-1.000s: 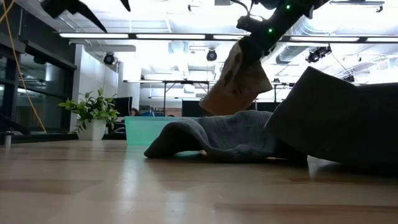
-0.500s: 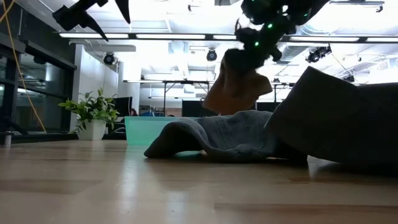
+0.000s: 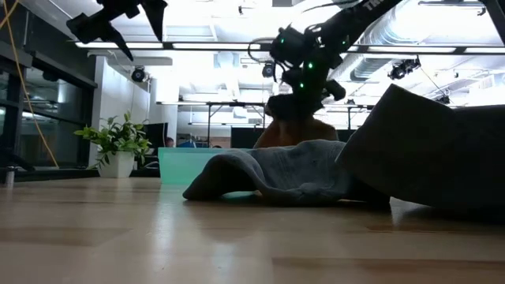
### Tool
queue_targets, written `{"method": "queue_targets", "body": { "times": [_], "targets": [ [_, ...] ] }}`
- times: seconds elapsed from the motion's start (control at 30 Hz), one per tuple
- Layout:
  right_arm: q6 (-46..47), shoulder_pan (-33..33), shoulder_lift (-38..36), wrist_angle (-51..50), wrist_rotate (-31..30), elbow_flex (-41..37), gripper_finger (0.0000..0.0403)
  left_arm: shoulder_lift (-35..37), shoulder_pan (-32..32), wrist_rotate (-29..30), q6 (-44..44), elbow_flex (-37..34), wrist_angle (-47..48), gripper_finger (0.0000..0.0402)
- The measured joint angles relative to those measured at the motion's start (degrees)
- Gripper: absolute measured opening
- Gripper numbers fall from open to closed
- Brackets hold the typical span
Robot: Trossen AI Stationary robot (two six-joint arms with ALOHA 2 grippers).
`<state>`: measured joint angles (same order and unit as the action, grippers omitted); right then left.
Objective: Pick & Place hat
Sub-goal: Put the bottom brown cap into the orange bin
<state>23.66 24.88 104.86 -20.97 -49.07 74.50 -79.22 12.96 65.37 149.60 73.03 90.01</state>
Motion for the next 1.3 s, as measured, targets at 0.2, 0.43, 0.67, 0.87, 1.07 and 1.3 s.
{"method": "queue_targets", "body": {
  "times": [0.2, 0.43, 0.67, 0.87, 1.07, 1.3],
  "targets": [
    [1.6, 0.64, -0.06, -3.34, -1.7, 0.02, 0.0, 0.0, 0.06, -0.46, -1.07, 0.0, 0.02, 0.0275],
    [-2.18, 0.23, -0.5, -5.77, -6.29, 1.98, 0.0, -0.02, 0.06, -0.41, -1.09, 0.02, 0.0, 0.0275],
    [-2.88, 0.22, -0.5, -5.83, -4.61, 2.2, 0.0, -0.02, 0.06, -0.45, -2.36, 0.02, -0.01, 0.0275],
    [-3.27, 0.29, -0.5, -5.76, -1.06, 2.16, 0.0, -0.02, 0.08, -0.56, -2.36, 0.02, 0.0, 0.0275],
    [-6.15, 0.62, -0.51, -3.76, 6.37, 2.14, 0.0028, -0.02, 0.17, -0.61, -2.36, 0.02, 0.01, 0.0275],
    [-5.57, 0.86, -0.54, -4.39, 8.19, 2.14, 0.0114, -0.02, 0.17, -0.82, -2.36, 0.02, 0.01, 0.0275]
  ]
}}
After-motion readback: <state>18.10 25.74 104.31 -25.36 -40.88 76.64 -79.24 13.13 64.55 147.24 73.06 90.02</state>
